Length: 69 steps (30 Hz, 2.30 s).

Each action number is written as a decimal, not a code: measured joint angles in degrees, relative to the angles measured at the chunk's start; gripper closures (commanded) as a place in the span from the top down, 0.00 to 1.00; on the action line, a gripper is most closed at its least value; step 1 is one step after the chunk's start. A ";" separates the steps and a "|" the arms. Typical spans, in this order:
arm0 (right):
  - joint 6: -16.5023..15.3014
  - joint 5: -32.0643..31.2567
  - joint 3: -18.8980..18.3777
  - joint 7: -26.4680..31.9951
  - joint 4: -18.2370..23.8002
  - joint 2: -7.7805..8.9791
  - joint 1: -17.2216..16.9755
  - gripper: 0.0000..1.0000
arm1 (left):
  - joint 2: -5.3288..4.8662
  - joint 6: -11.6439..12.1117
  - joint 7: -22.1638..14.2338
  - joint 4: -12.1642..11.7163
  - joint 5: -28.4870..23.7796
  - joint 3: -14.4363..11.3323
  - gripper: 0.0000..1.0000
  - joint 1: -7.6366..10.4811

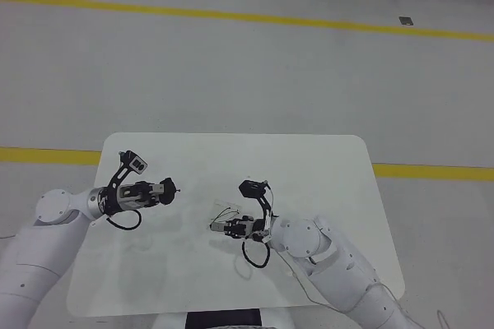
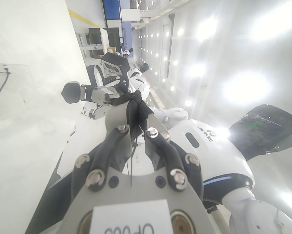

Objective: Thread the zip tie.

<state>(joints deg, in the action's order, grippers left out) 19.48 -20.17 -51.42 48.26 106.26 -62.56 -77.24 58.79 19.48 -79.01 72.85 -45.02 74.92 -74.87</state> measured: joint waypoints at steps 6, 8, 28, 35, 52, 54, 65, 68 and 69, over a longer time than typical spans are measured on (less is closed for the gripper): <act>-0.18 -3.10 1.58 0.01 0.70 -0.19 0.95 1.00 | 0.00 0.00 0.00 0.00 0.00 0.00 0.00 0.00; 0.01 -6.69 2.93 1.06 0.48 -0.52 2.48 1.00 | 0.00 0.00 0.00 0.00 0.00 0.00 0.00 0.00; 0.00 -32.58 1.94 14.69 -3.61 -11.81 4.77 1.00 | 0.00 0.00 0.00 0.00 0.00 0.00 0.00 0.00; 0.00 -40.48 1.23 17.49 -2.32 -14.75 2.88 1.00 | 0.00 0.00 0.00 0.00 0.00 0.00 0.00 0.00; 0.02 -41.88 7.13 18.18 -6.48 -16.36 6.44 1.00 | 0.00 0.00 0.00 0.00 0.00 0.00 0.00 0.00; 0.03 -41.44 7.35 18.46 -7.81 -16.77 7.00 1.00 | 0.00 0.00 0.00 0.00 0.00 0.00 0.00 0.00; 0.00 -41.71 5.51 18.62 -14.15 -19.75 6.99 0.92 | 0.00 0.00 0.00 0.00 0.00 0.00 0.00 0.00; 0.00 -41.77 4.58 18.29 -15.19 -20.71 6.65 0.71 | 0.00 0.00 0.00 0.00 0.00 0.00 0.00 0.00; 0.00 -41.96 4.33 18.19 -15.43 -20.99 6.55 0.68 | 0.00 0.00 0.00 0.00 0.00 0.00 0.00 0.00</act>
<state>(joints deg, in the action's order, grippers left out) 19.48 -62.13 -47.09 66.44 90.83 -83.55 -70.69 58.79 19.48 -79.01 72.85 -45.02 74.92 -74.87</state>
